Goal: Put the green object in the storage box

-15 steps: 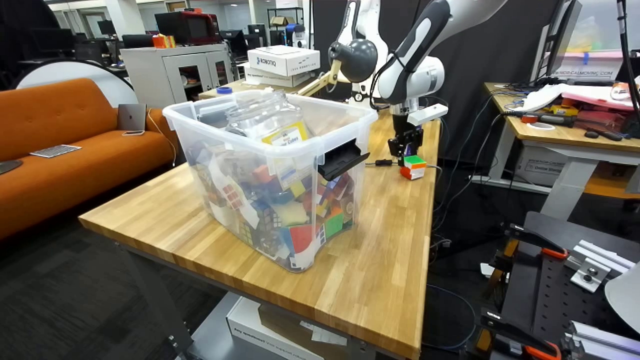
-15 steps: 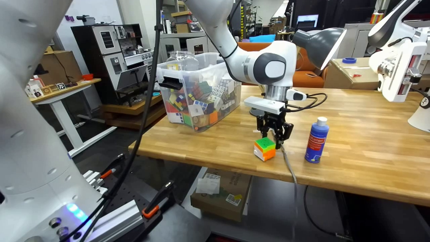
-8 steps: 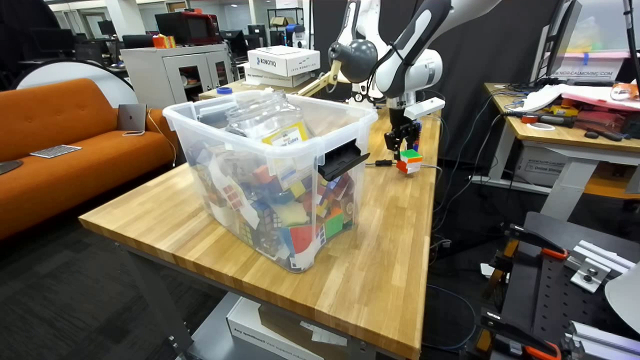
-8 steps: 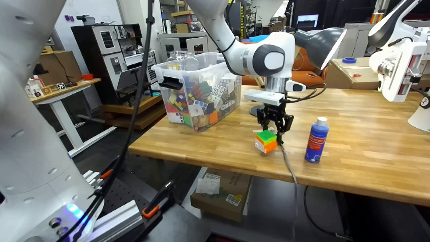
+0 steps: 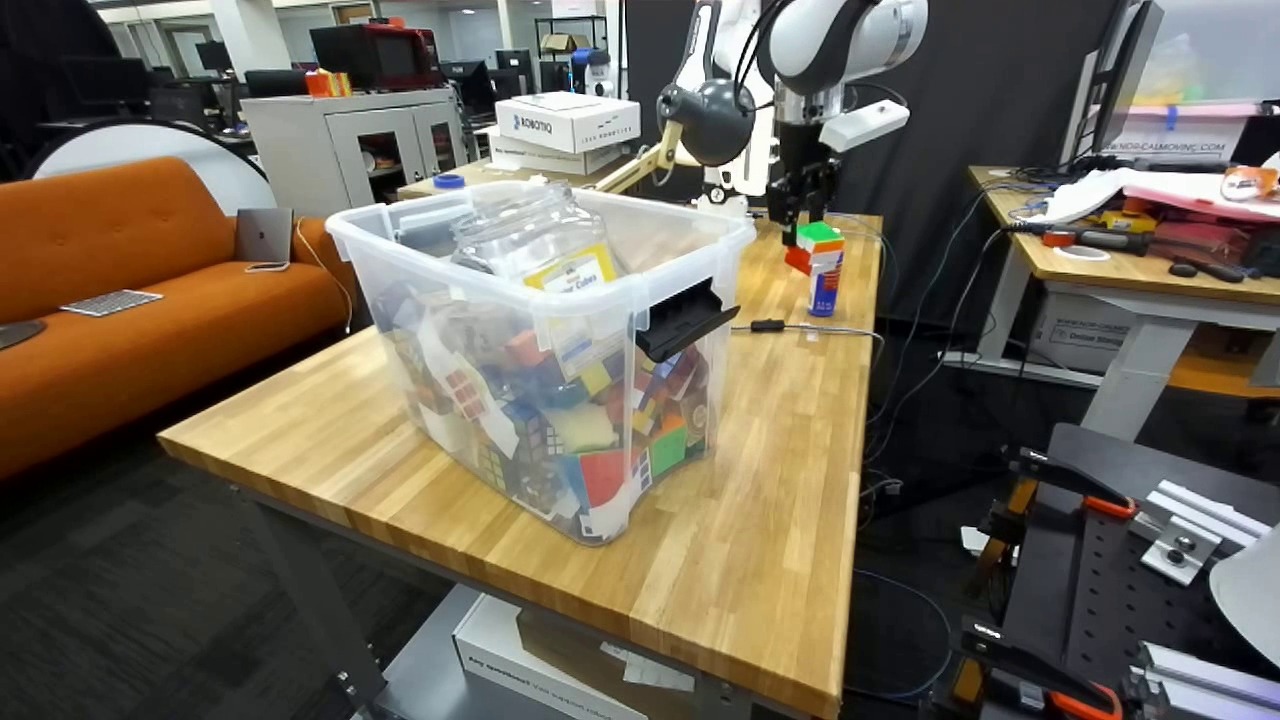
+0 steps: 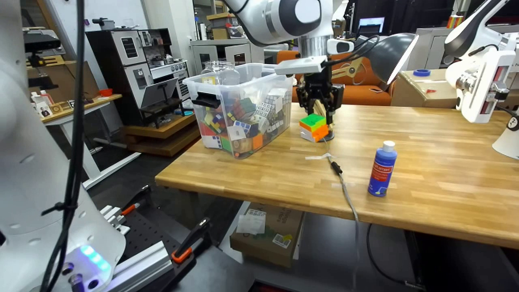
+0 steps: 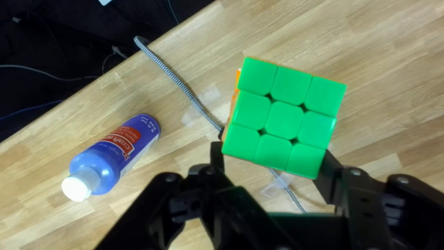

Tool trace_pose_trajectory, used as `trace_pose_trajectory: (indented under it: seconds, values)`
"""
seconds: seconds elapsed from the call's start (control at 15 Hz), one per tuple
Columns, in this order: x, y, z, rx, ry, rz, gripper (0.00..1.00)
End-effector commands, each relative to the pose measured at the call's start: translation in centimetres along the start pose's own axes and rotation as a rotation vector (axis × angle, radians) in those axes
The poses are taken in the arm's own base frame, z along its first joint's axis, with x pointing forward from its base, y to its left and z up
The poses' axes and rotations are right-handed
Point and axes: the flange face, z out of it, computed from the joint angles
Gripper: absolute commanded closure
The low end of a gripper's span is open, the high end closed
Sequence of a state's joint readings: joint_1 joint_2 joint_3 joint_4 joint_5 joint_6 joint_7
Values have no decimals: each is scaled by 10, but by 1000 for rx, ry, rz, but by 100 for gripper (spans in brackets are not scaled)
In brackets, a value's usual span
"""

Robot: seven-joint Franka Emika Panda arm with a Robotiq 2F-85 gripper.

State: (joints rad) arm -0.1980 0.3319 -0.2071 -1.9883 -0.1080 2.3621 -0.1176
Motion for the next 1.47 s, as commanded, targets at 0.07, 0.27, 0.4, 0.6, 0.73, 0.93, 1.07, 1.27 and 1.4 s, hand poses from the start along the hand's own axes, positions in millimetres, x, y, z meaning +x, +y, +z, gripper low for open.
trace_pose_trajectory:
  seconds: [0.07,0.27,0.4,0.6,0.73,0.93,1.07,1.27,1.4]
  values:
    - [-17,-29,-63,-30,146,-26,63]
    - [-17,-57,-117,-68,283,-63,63]
    - [-20,-81,-143,-80,345,-104,63]
    - [-25,-130,-167,-95,418,-197,63]
    - [-30,-166,-180,-115,464,-270,63]
    - [-42,-224,-187,-111,489,-386,63]
    - [-53,-257,-193,-113,511,-452,63]
    - [-66,-290,-197,-114,530,-524,63]
    - [-73,-303,-188,-105,512,-557,63]
